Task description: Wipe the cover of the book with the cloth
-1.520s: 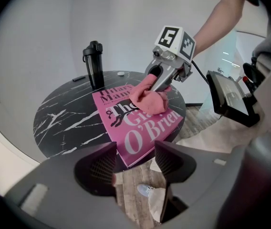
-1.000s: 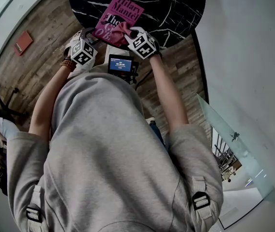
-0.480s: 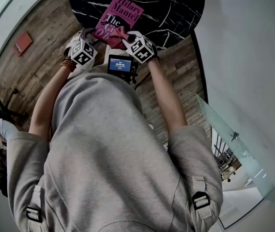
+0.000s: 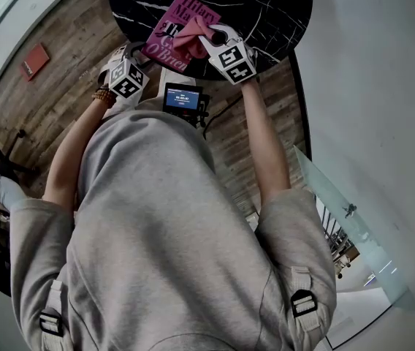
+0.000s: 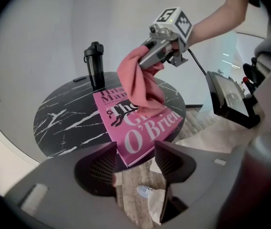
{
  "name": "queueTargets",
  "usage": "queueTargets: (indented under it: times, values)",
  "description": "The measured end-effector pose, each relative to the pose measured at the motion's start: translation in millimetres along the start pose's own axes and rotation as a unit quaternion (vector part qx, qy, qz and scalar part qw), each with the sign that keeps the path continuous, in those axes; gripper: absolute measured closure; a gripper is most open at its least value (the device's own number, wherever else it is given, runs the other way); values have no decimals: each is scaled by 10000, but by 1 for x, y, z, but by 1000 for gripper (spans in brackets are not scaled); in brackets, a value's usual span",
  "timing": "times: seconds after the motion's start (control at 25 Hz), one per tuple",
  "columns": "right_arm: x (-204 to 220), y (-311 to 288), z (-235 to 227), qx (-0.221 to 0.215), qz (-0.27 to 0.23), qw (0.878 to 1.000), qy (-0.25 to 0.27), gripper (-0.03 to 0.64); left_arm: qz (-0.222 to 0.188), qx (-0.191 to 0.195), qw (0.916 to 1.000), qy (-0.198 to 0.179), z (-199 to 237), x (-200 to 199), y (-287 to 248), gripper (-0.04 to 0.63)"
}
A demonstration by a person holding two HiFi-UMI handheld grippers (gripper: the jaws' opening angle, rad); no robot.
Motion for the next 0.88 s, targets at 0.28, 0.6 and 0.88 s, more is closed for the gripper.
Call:
queueTargets:
  times: [0.28,0.6,0.88]
  values:
    - [-28,-1,-69,701,-66,9971,284,537,39,-34,10000,25,-1,0,1,348]
    - [-21,-38,-88,951,206,9950,230,535,100,-44,9999,30,-1,2,1,350]
    - [1,-81,-71,482,837,9946,381,535,135,-31,9999,-4,0,1,1,350]
Point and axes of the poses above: the fingertips, and each gripper's own axes: y backward along the fingers, z to its left, x out of its underside, the point moved 4 cm from there along y, backward along the fingers, and after that the axes turned 1 degree about -x, right-handed, at the moved point
